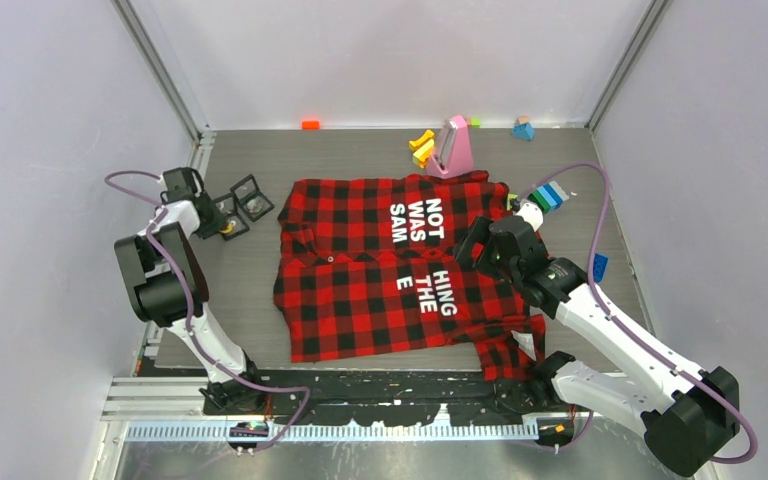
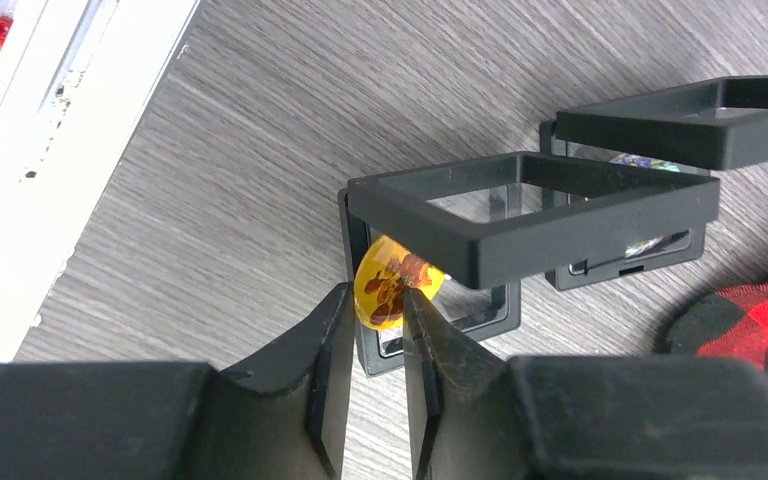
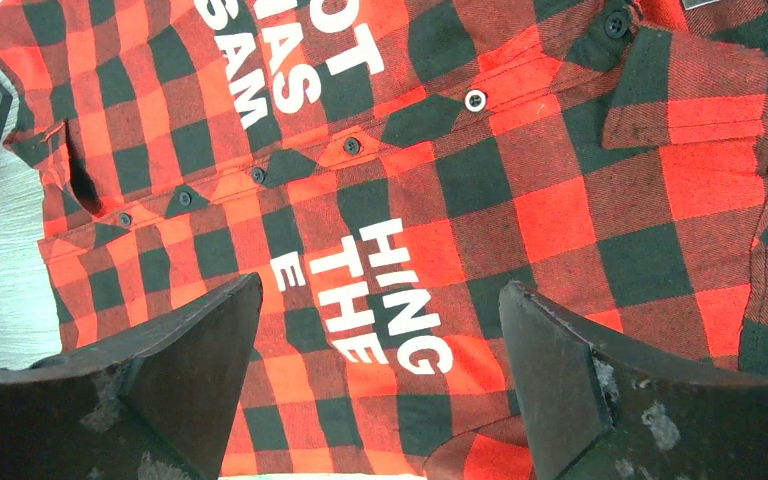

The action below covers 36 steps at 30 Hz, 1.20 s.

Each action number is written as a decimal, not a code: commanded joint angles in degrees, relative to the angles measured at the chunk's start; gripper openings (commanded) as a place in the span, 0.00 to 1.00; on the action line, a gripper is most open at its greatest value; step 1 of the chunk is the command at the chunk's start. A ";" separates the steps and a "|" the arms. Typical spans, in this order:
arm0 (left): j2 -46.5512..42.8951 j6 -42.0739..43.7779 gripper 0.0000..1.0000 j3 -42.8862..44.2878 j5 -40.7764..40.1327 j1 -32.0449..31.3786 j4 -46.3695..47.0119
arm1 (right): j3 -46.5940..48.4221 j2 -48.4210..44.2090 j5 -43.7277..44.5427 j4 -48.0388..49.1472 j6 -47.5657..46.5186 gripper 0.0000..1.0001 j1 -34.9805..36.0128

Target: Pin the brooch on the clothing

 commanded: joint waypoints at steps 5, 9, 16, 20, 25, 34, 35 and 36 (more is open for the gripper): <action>-6.61 0.56 0.16 -2.49 -0.62 0.27 0.69 | -0.73 -1.71 0.58 1.66 0.87 0.94 -0.30; -6.06 0.53 0.10 -2.38 0.27 0.34 -0.14 | -1.18 -1.56 0.51 1.66 0.99 0.94 -0.32; -8.07 1.00 0.00 -3.07 1.13 -0.73 -0.04 | -1.44 -2.00 0.51 1.66 1.31 0.94 -0.39; -13.68 2.81 0.00 -3.75 -0.50 -5.58 -1.50 | -0.58 -2.11 0.23 1.83 0.04 0.94 -0.39; -24.17 3.70 0.00 -6.12 1.43 -12.80 -4.41 | 0.50 -3.02 -4.98 5.21 -4.30 0.96 -0.39; -43.73 6.13 0.00 -13.12 31.18 -17.40 -11.21 | 5.30 0.06 -35.28 18.00 -10.23 0.94 -0.39; -44.58 5.31 0.00 -13.81 37.32 -18.47 -10.18 | 5.71 1.82 -39.30 20.40 -9.05 0.92 -0.39; -45.05 3.97 0.00 -14.31 43.04 -19.62 -8.91 | 6.40 3.69 -41.07 21.84 -8.32 0.91 -0.39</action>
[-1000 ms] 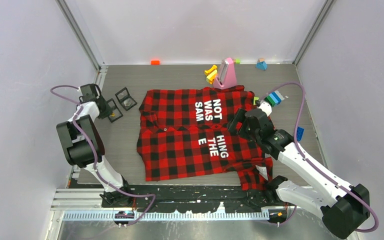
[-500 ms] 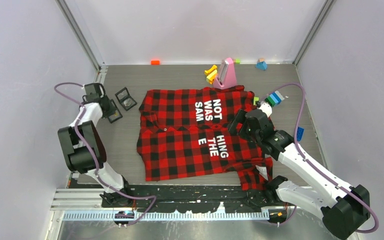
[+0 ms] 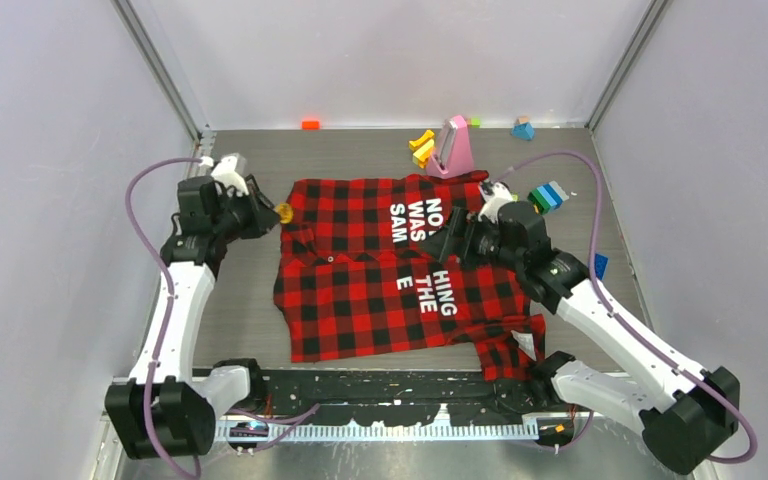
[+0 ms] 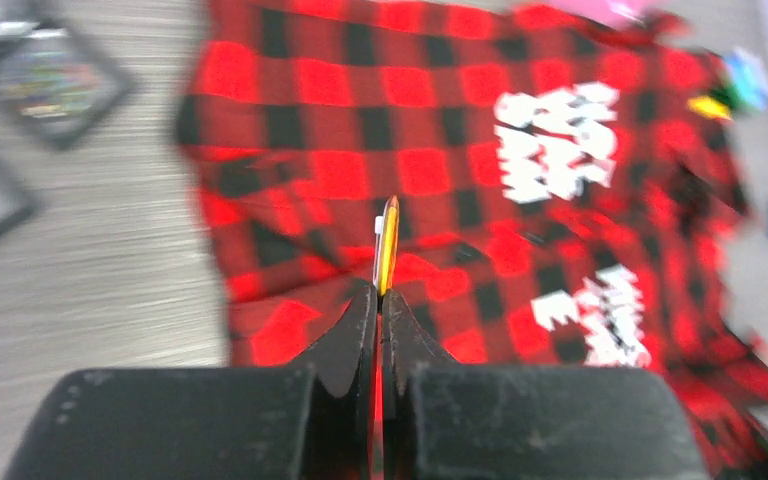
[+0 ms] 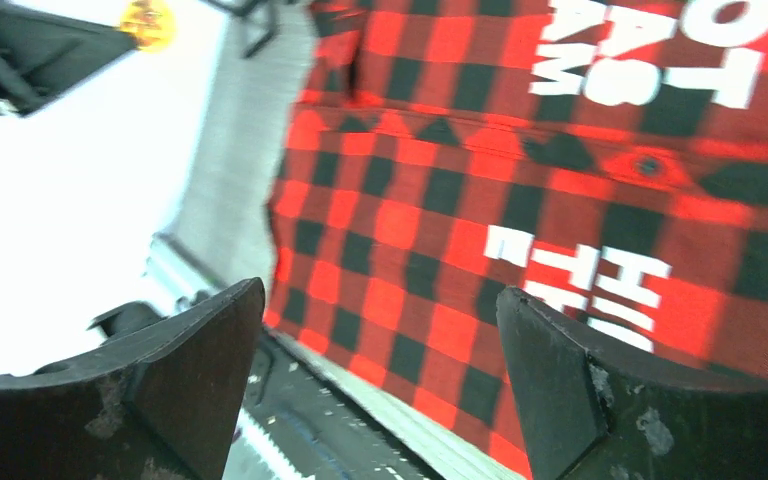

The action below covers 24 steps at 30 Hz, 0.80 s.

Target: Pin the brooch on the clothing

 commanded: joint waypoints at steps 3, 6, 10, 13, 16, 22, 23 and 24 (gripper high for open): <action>-3.41 -5.78 0.00 -2.88 34.08 -9.15 5.14 | 5.43 7.38 -23.63 18.76 4.22 0.83 0.02; -3.42 -12.71 0.00 -5.18 43.00 -10.70 13.34 | 5.54 9.74 -26.97 26.97 9.51 0.79 0.09; -3.02 -20.29 0.00 -7.34 50.36 -10.78 21.32 | 7.66 12.47 -30.49 29.49 11.16 0.73 0.99; -3.40 -21.06 0.00 -7.15 52.25 -10.80 21.69 | 9.87 14.35 -32.13 29.40 10.93 0.69 2.26; -3.34 -21.42 0.00 -6.86 52.85 -10.80 21.63 | 11.54 16.48 -32.77 28.60 10.07 0.65 4.15; -2.89 -21.92 0.00 -6.35 53.57 -10.80 21.63 | 16.29 20.76 -32.80 25.68 7.36 0.51 7.17; -2.84 -21.97 0.00 -6.19 53.60 -10.80 21.70 | 16.54 21.41 -33.00 25.99 7.58 0.48 7.34; -2.89 -22.05 0.00 -6.04 53.53 -10.80 21.71 | 16.82 21.71 -33.32 26.39 7.67 0.47 7.69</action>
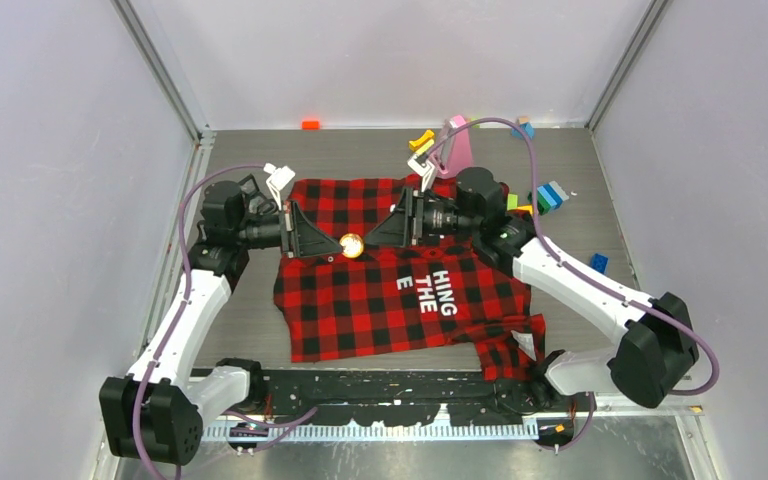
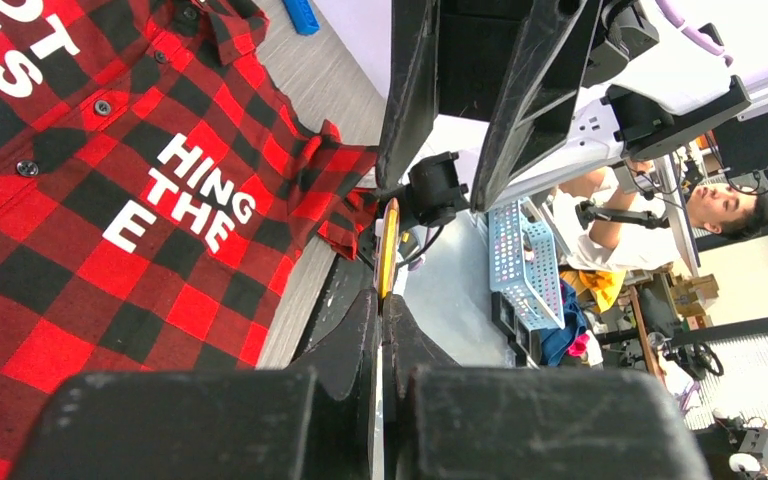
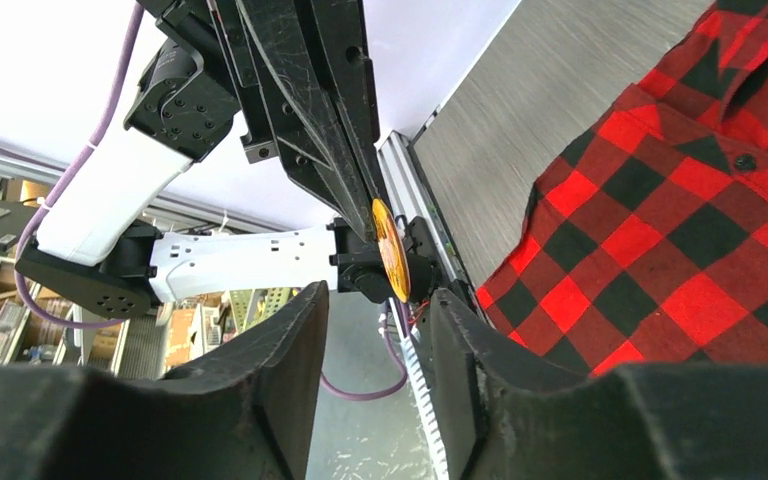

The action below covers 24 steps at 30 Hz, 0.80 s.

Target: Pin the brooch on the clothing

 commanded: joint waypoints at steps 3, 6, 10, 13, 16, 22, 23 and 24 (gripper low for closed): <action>-0.36 -1.19 0.00 1.71 1.94 0.00 2.58 | 3.47 2.15 -2.41 1.93 -1.12 0.41 1.82; -0.31 -1.32 0.00 1.76 1.67 0.02 2.66 | 3.42 2.72 -2.61 1.98 -1.12 0.38 2.06; -0.34 -1.52 0.00 1.97 1.72 0.02 2.58 | 3.02 3.16 -2.83 2.25 -1.08 0.35 2.31; -0.38 -1.54 0.00 1.91 1.65 0.01 2.64 | 2.94 3.52 -2.84 2.92 -1.07 0.34 2.33; -0.30 -1.58 0.00 1.63 1.69 0.02 2.66 | 3.23 4.43 -3.00 3.58 -0.96 0.30 2.40; -0.31 -1.63 0.00 1.58 1.57 0.02 2.72 | 3.69 5.86 -4.24 6.20 0.15 0.23 2.46; -0.38 -1.63 0.00 1.54 1.42 0.02 2.68 | 3.81 5.90 -4.57 6.37 0.08 0.22 2.48; -0.40 -1.63 0.00 1.42 1.36 0.02 2.72 | 3.90 6.07 -4.64 6.39 0.10 0.19 2.49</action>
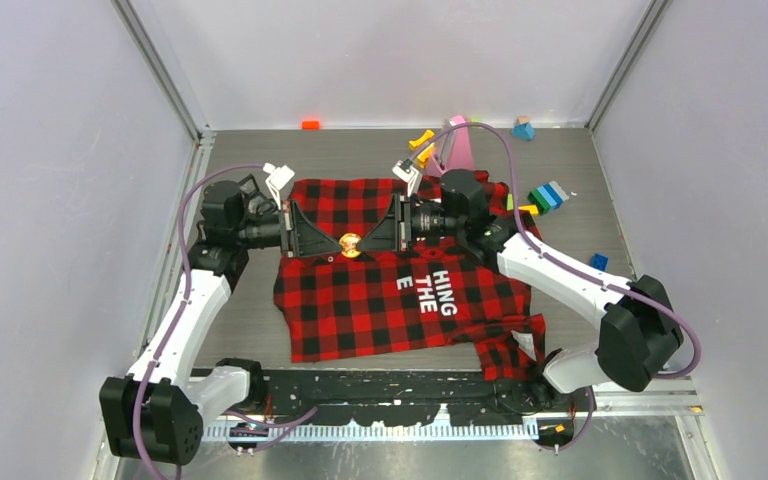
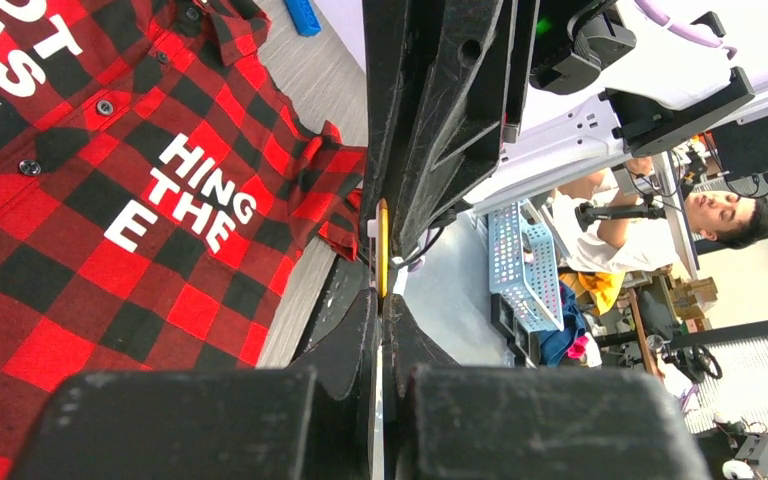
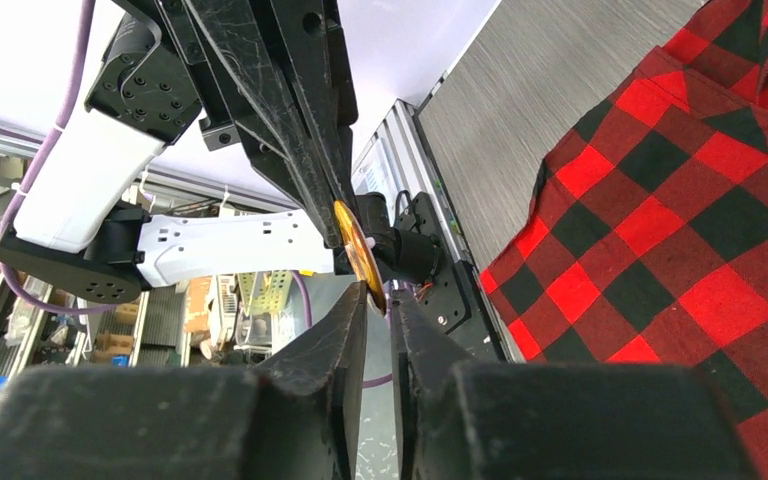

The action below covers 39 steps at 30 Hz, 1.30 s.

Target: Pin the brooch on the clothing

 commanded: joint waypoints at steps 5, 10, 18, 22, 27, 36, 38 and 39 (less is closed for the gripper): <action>-0.49 -1.03 0.00 0.97 0.74 0.01 2.36 | 2.23 -0.12 -2.21 5.54 0.14 0.09 0.58; -0.76 -1.11 0.00 0.64 -0.74 0.00 1.84 | 1.89 -0.45 -1.99 5.97 -0.09 0.01 0.68; -1.04 7.27 0.83 4.41 -14.17 0.01 -11.96 | 3.71 -4.13 16.09 -14.27 -17.00 0.01 2.41; -0.78 6.06 0.89 7.11 -32.22 0.02 -19.91 | 4.58 -5.97 37.20 -21.90 -29.60 0.01 7.91; 0.22 -10.24 0.88 4.28 -33.75 -0.12 -14.75 | 3.20 -5.58 57.63 -18.83 -37.60 0.01 15.35; 0.59 -17.15 0.89 3.10 -37.01 -5.75 -14.26 | 4.03 -1.23 76.84 -11.16 -52.20 0.01 27.50; 0.88 -18.45 0.89 2.34 -37.43 -7.00 -13.29 | 4.55 -0.08 78.20 -10.31 -54.11 0.01 28.40; 1.08 -19.12 0.89 1.64 -37.63 -7.87 -12.24 | 4.68 0.40 78.58 -9.95 -54.98 0.01 28.61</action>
